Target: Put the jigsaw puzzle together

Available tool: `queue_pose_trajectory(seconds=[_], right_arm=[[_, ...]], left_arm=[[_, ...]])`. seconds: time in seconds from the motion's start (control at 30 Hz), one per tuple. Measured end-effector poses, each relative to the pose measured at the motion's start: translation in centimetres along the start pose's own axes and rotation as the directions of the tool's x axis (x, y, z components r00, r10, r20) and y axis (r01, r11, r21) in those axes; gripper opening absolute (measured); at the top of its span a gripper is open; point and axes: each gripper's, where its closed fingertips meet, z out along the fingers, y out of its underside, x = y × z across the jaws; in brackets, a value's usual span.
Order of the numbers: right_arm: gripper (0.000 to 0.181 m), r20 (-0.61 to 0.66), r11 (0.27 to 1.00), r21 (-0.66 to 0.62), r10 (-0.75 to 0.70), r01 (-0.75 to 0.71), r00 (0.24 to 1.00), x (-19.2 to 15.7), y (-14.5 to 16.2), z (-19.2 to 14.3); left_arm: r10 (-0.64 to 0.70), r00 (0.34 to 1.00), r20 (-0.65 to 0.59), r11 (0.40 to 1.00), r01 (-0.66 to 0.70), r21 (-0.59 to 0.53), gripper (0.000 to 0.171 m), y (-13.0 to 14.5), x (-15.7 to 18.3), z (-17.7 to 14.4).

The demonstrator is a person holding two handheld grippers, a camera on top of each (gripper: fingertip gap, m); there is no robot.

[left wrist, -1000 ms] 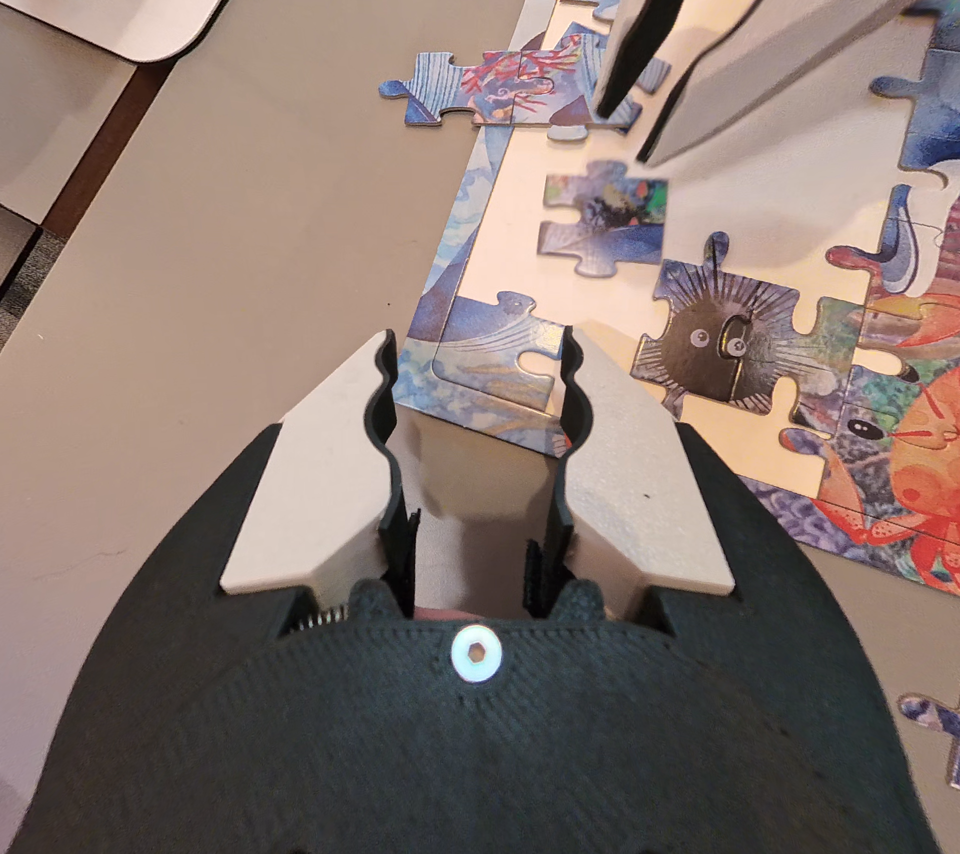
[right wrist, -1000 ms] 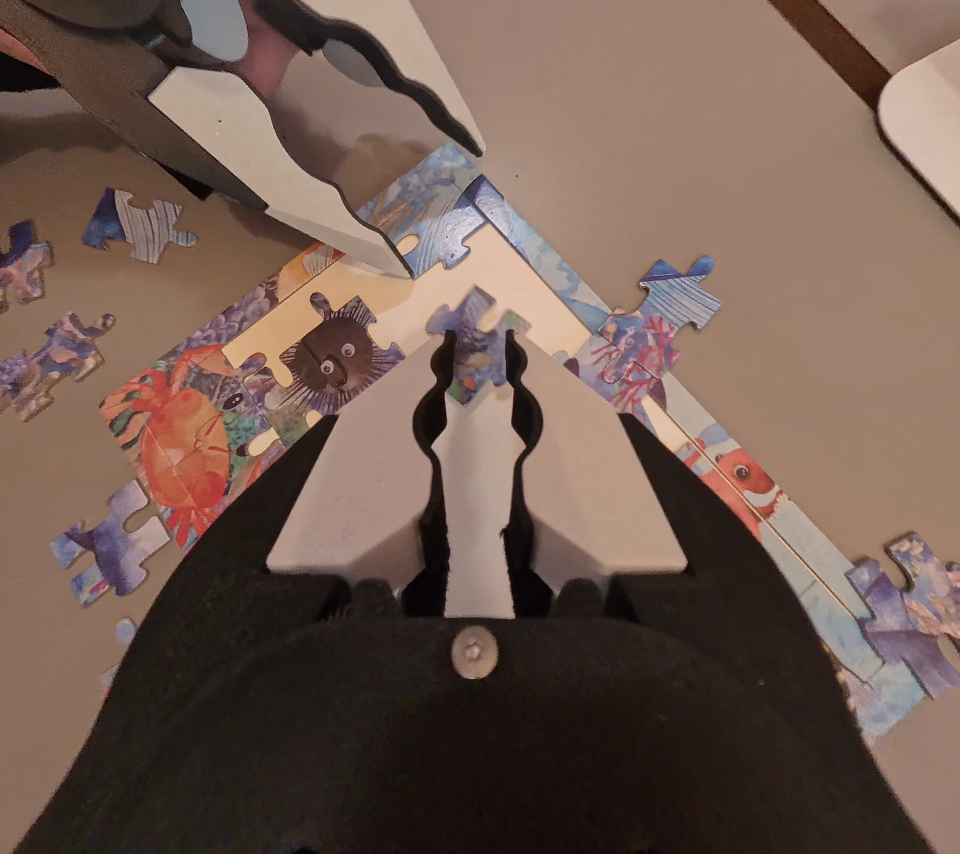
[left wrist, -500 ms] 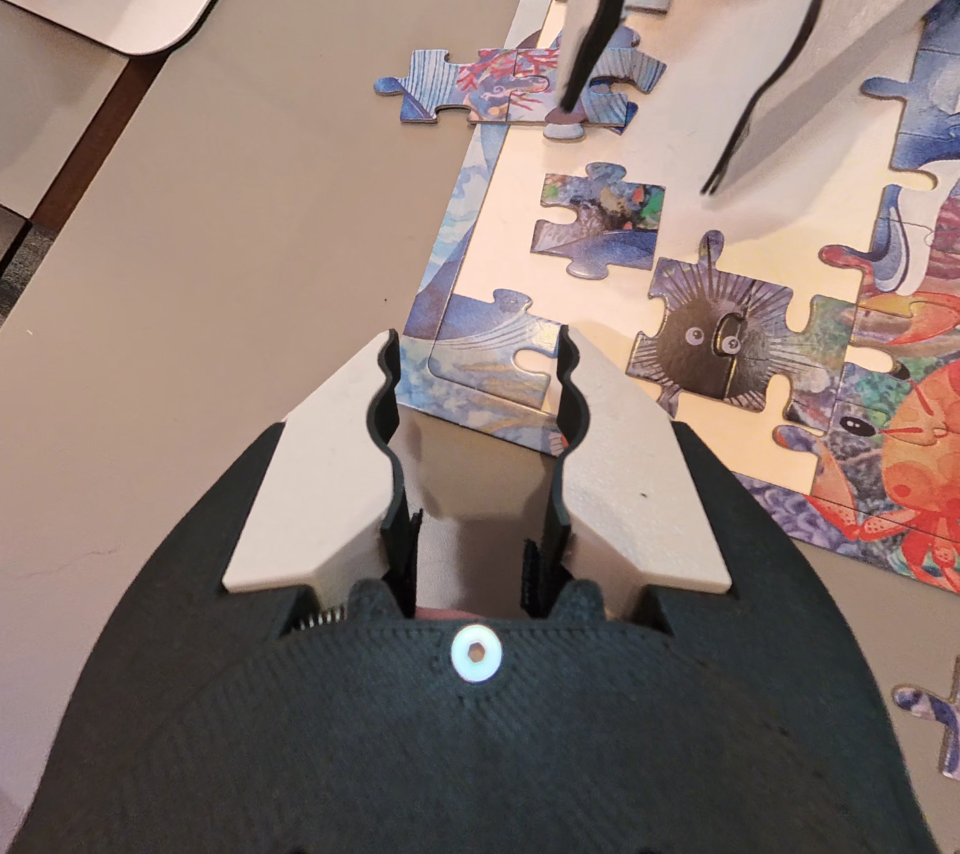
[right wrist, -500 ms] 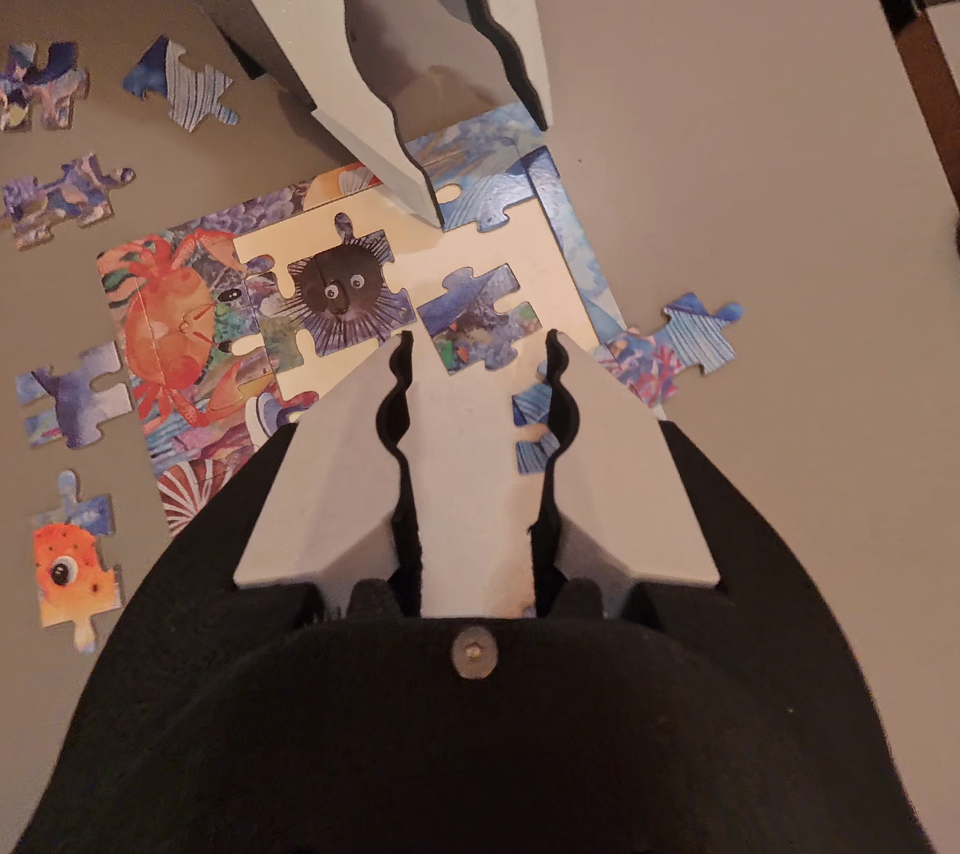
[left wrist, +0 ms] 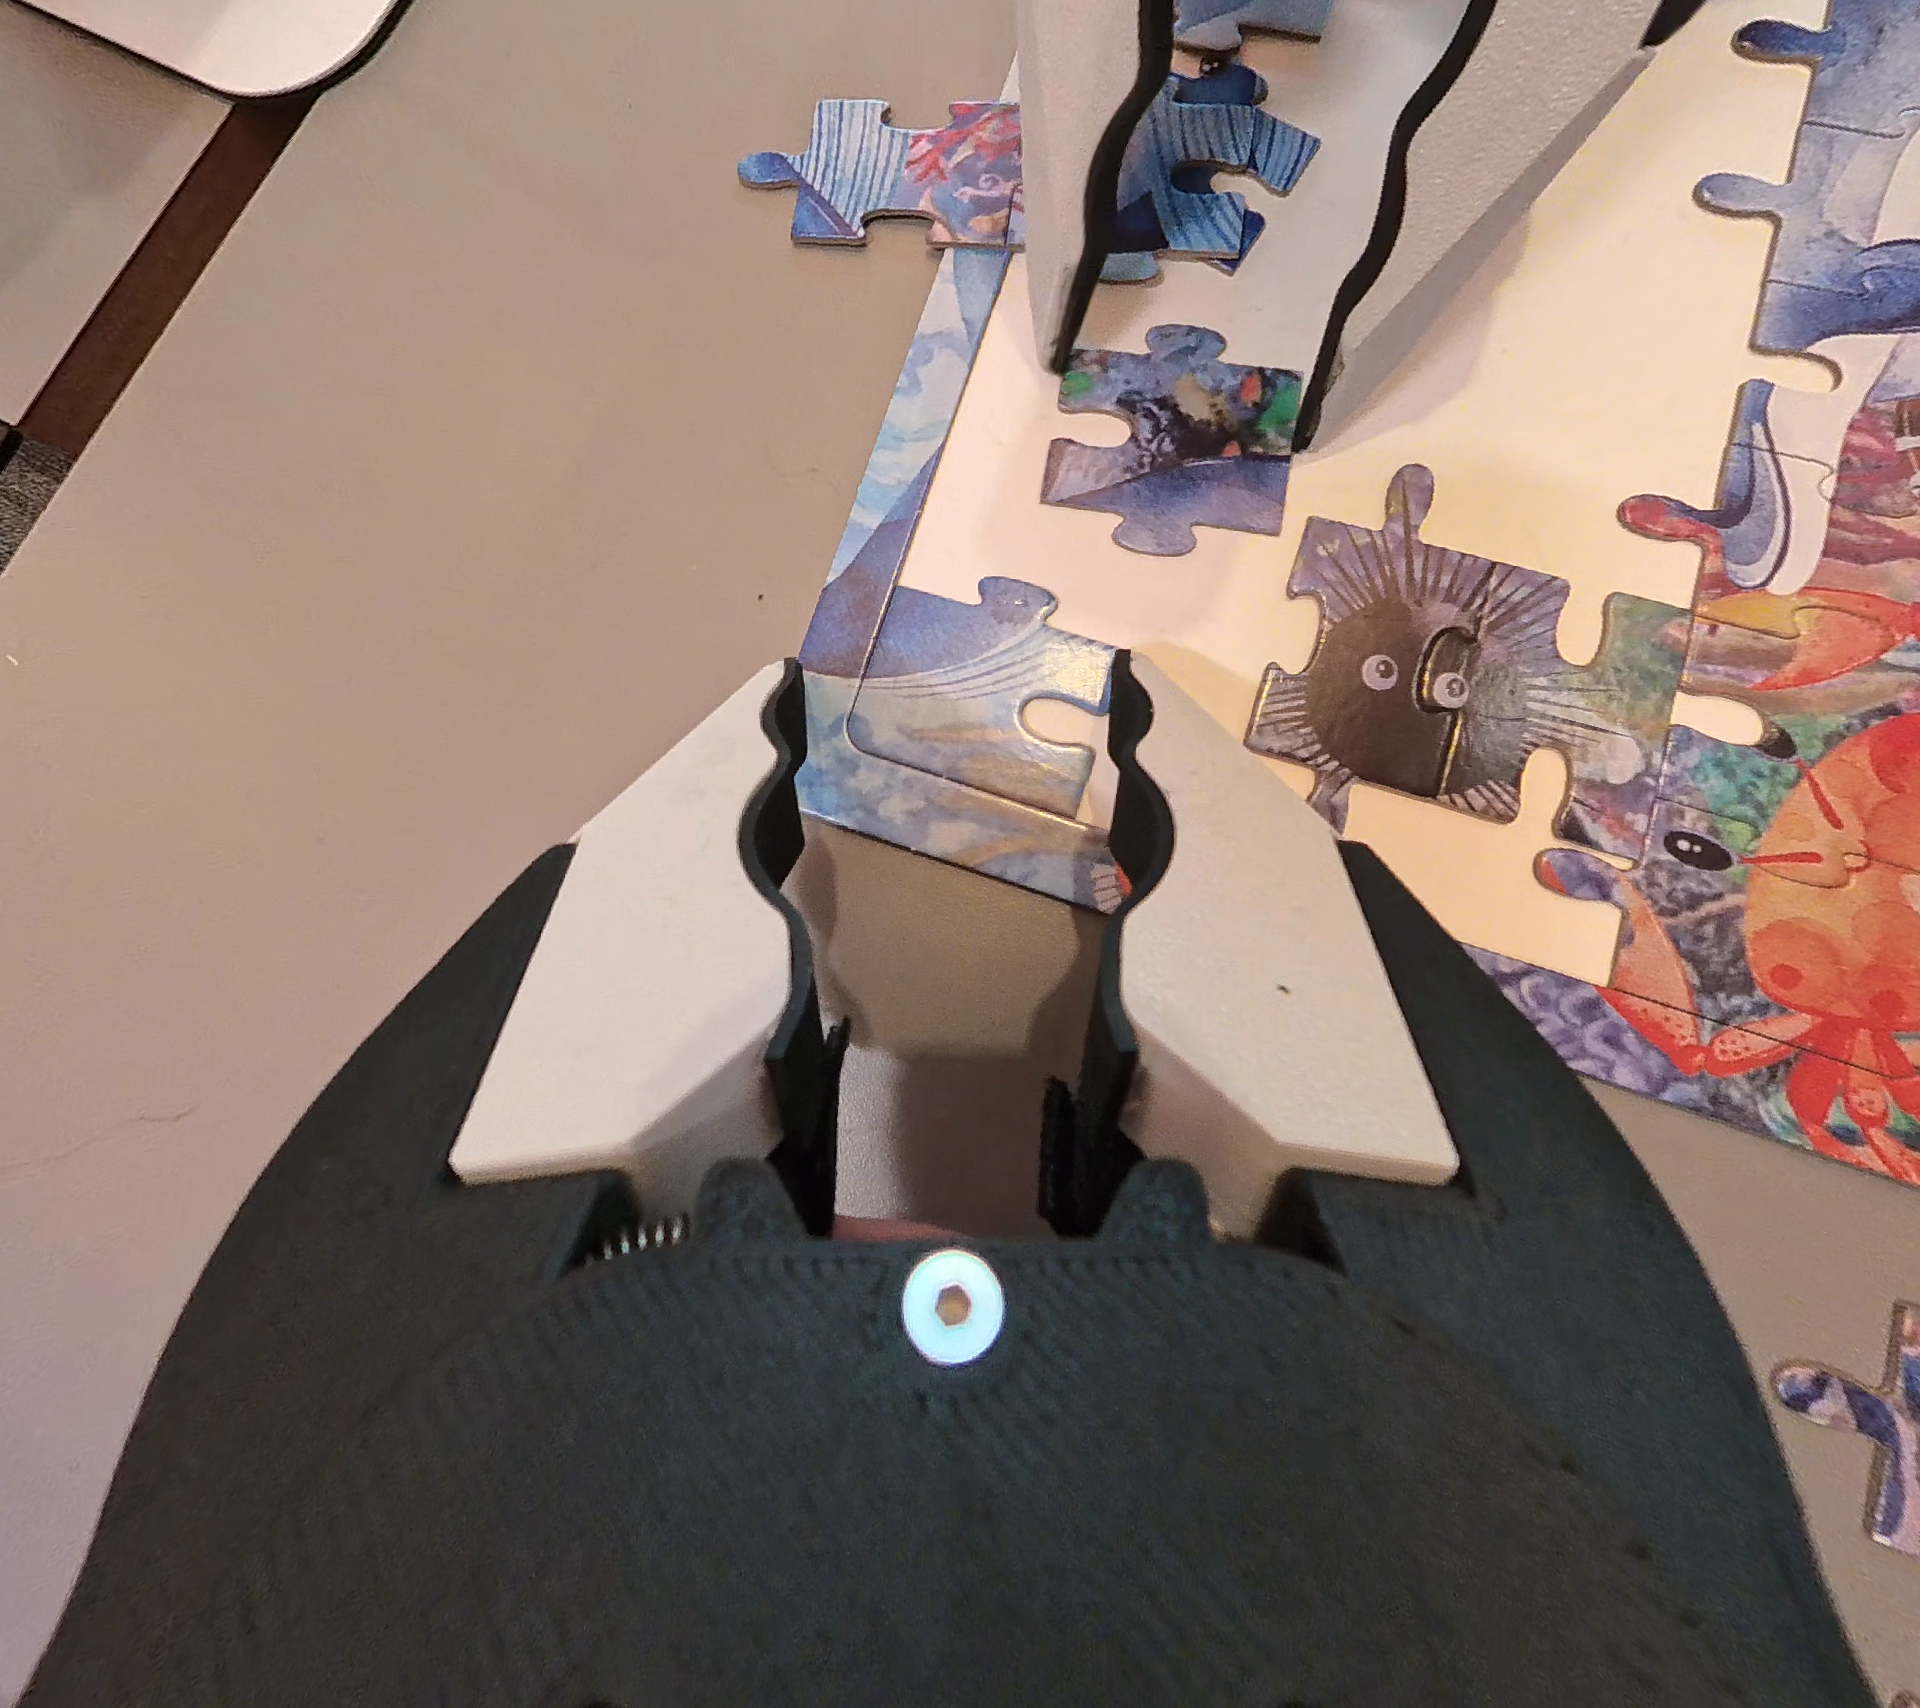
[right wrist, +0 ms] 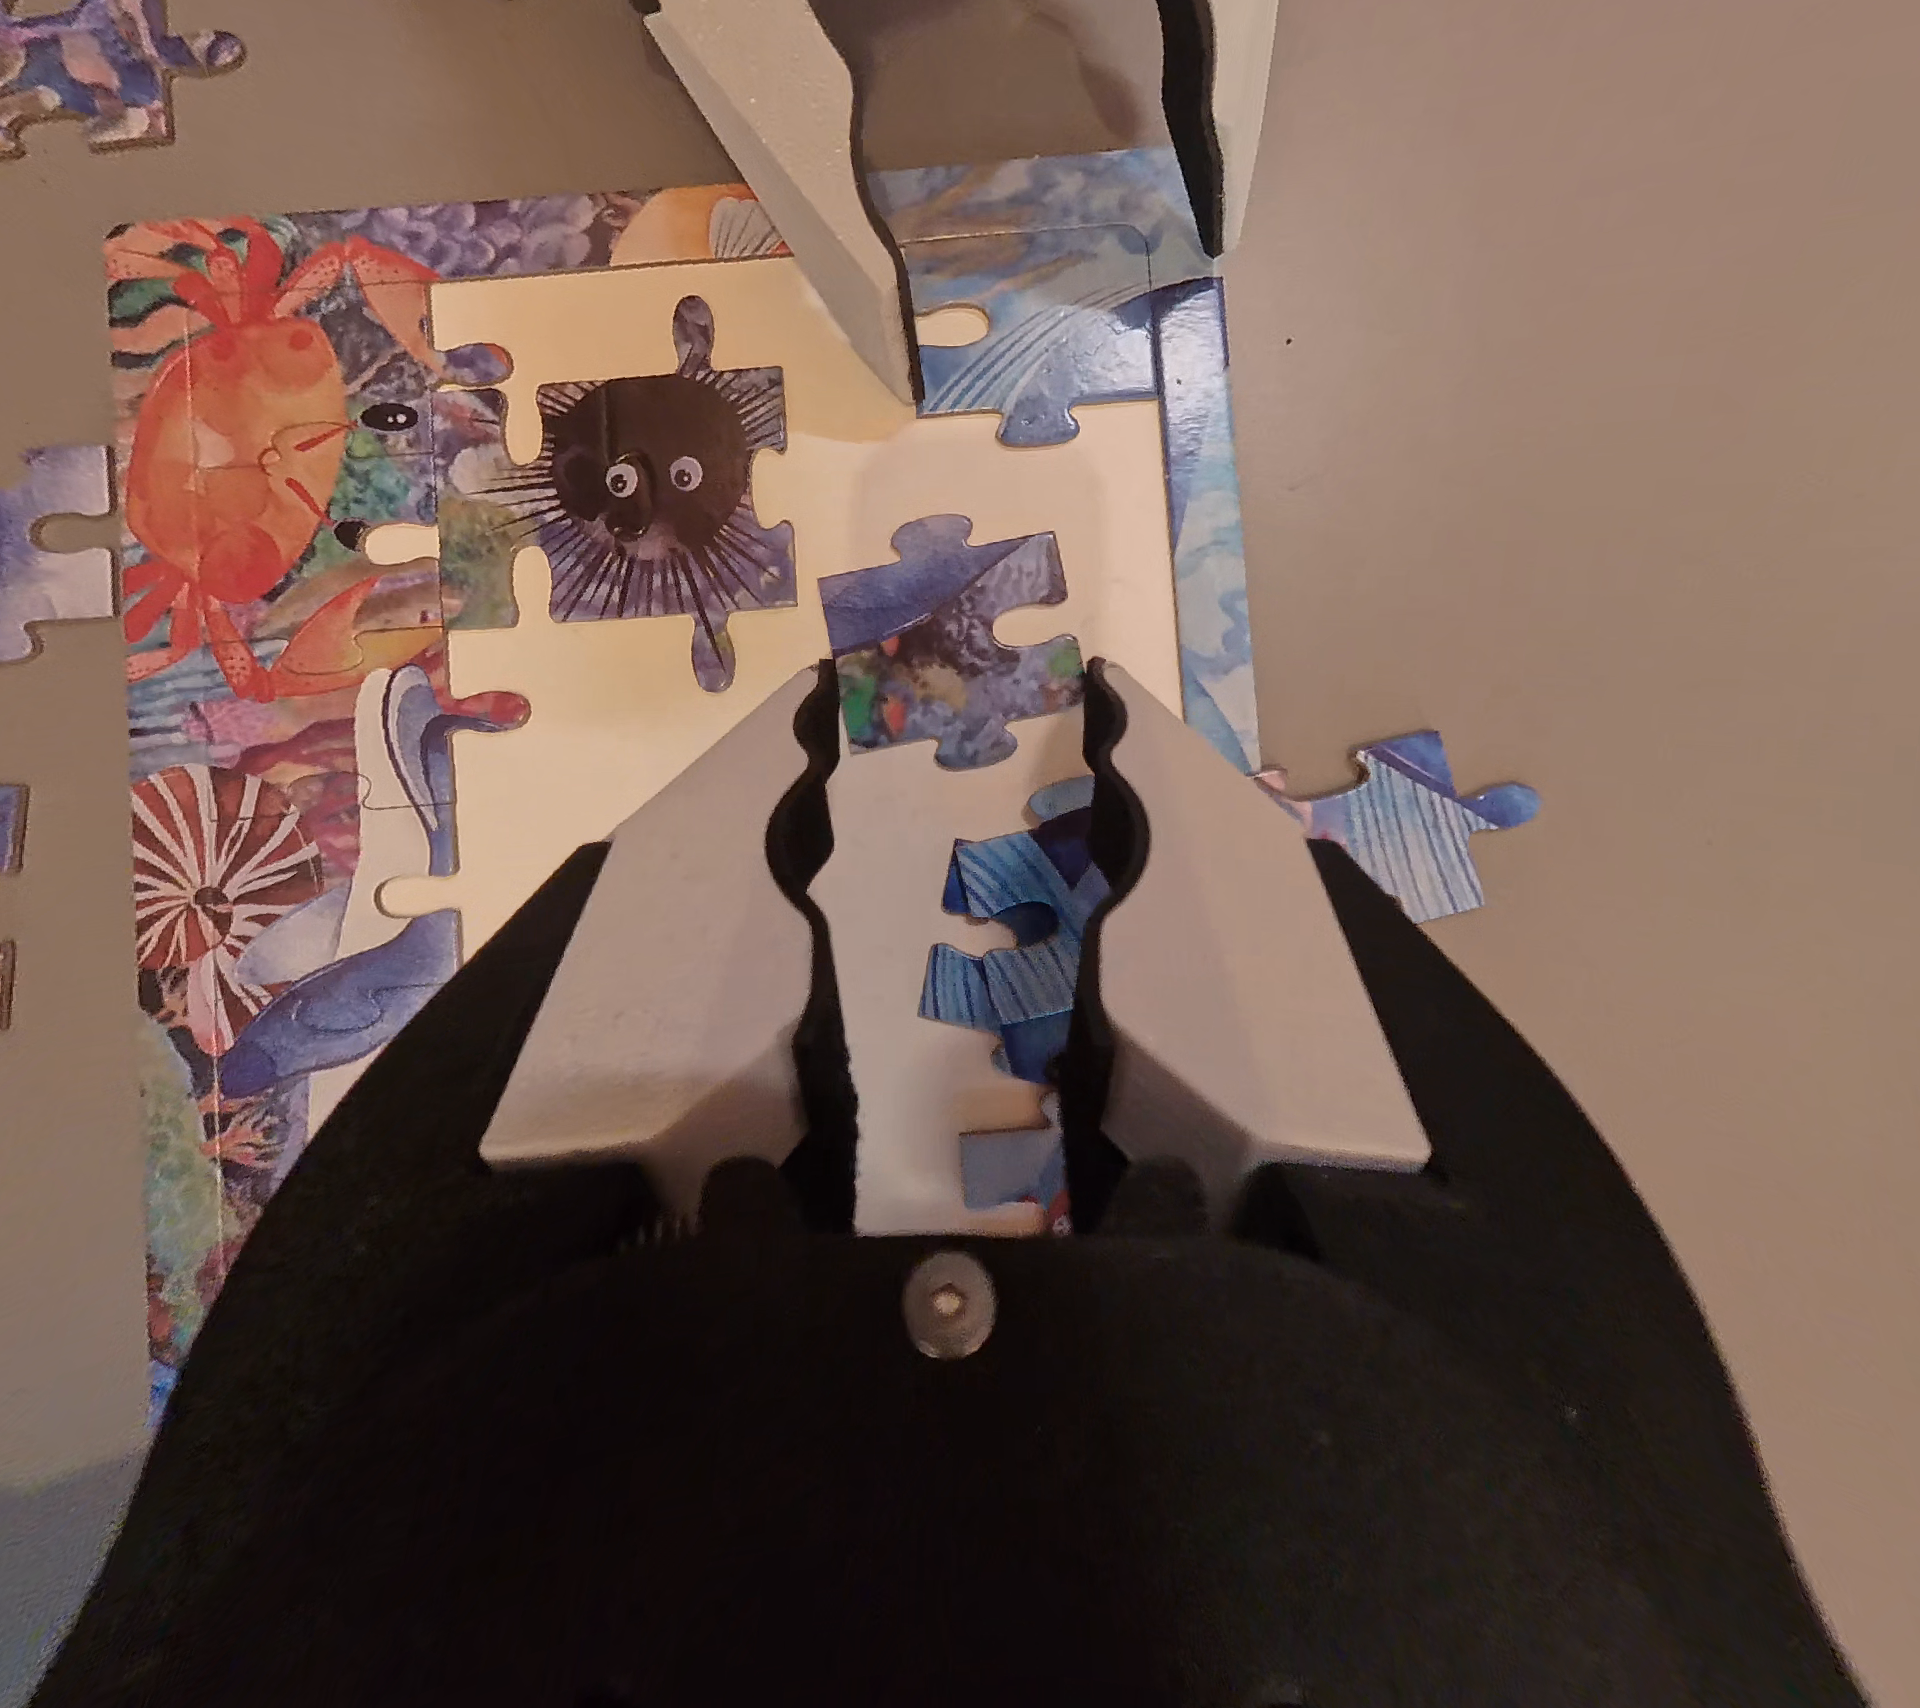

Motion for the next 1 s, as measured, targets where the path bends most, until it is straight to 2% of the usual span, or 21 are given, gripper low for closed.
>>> queue_pose_trajectory(seconds=[0.33,0.53,0.63,0.77,0.83,1.0], right_arm=[[0.045,0.009,0.998,0.054,0.024,-0.025,1.000,-0.3,-0.2,-0.6],[0.045,-0.038,0.995,0.085,0.050,-0.046,0.998,-1.9,0.2,-4.3],[0.045,-0.072,0.996,0.057,0.068,-0.064,0.995,-4.0,2.2,-6.8],[0.045,-0.098,0.993,-0.001,0.120,-0.121,0.988,-7.3,6.3,-9.2],[0.045,-0.103,0.988,-0.044,0.144,-0.149,0.984,-8.8,8.5,-9.7],[0.045,-0.092,0.978,-0.118,0.159,-0.170,0.983,-11.2,11.4,-9.6]], left_arm=[[0.001,1.000,0.001,1.000,-0.001,0.000,0.057,0.0,0.1,0.0],[-0.005,1.000,-0.004,1.000,0.005,0.003,0.057,0.0,0.0,0.0],[-0.008,1.000,-0.008,1.000,0.008,0.003,0.057,0.0,0.0,0.0],[-0.005,1.000,-0.005,1.000,0.005,-0.001,0.056,0.0,0.1,-0.1],[-0.001,1.000,-0.001,1.000,0.001,-0.004,0.056,0.0,0.1,-0.1],[0.000,1.000,0.004,1.000,0.000,-0.010,0.054,0.0,0.2,-0.1]])
